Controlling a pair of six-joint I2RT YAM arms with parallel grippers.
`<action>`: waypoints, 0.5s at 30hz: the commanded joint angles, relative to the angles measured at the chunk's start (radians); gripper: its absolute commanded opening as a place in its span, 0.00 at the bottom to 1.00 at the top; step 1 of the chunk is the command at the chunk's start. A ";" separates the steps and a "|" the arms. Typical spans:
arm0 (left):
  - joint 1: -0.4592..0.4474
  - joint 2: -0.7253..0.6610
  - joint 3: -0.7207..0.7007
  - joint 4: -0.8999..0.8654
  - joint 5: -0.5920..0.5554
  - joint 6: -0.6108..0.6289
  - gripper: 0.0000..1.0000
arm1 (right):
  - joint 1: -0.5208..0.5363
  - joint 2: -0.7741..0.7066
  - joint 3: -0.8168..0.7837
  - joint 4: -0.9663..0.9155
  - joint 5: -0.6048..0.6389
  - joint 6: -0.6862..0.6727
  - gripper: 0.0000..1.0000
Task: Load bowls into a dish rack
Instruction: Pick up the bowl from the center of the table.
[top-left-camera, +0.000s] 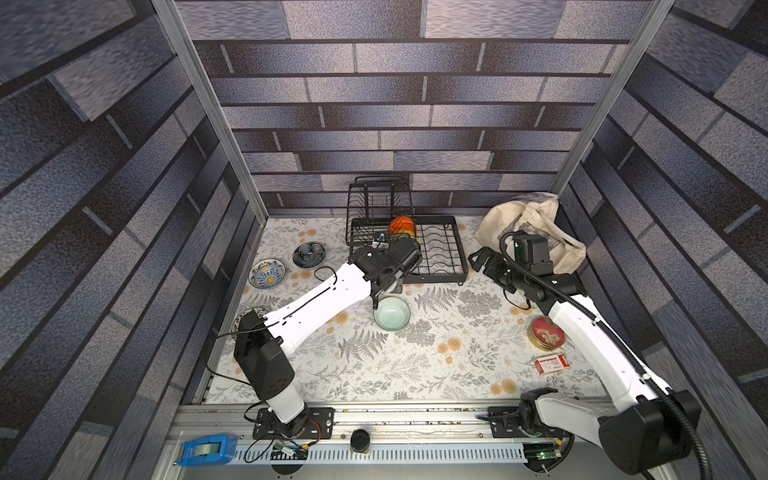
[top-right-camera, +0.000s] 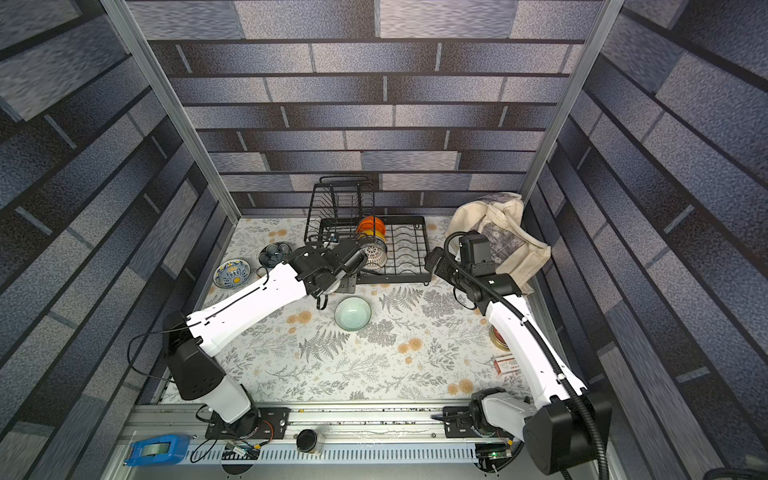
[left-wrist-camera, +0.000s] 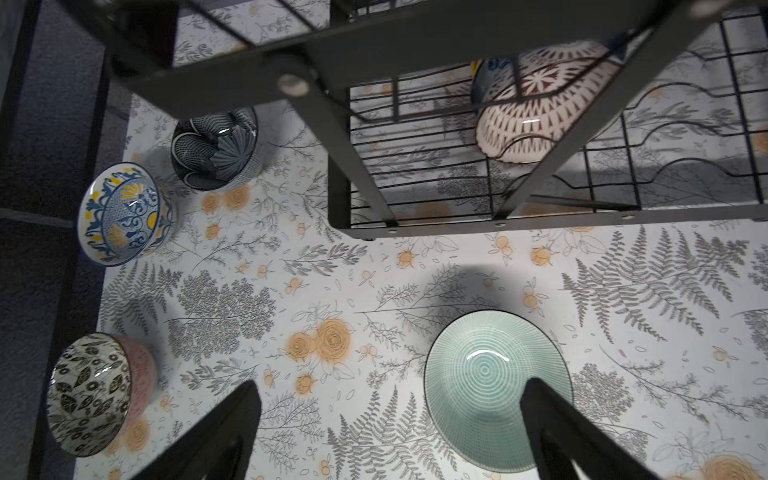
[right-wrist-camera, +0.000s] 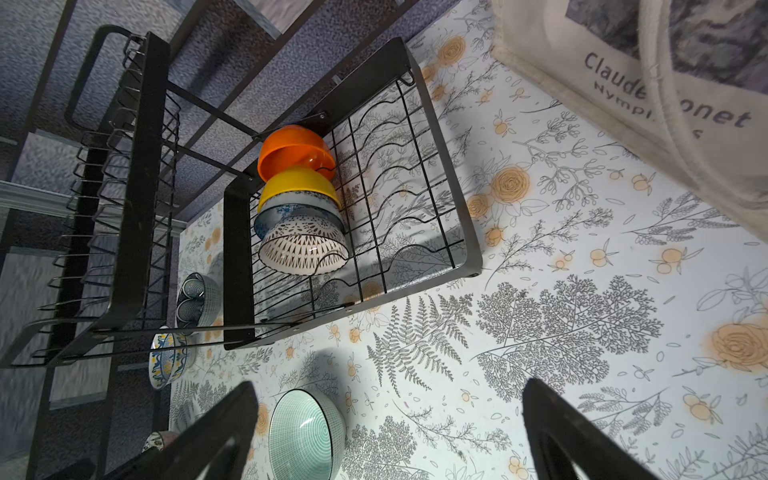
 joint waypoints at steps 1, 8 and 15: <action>0.033 -0.100 -0.119 0.002 -0.007 -0.001 1.00 | 0.045 0.033 0.016 -0.047 -0.031 -0.036 1.00; 0.246 -0.438 -0.545 0.294 0.296 -0.107 1.00 | 0.230 0.115 -0.023 -0.023 0.041 -0.045 1.00; 0.603 -0.688 -0.886 0.518 0.723 -0.224 1.00 | 0.421 0.278 -0.008 0.031 0.103 -0.018 0.93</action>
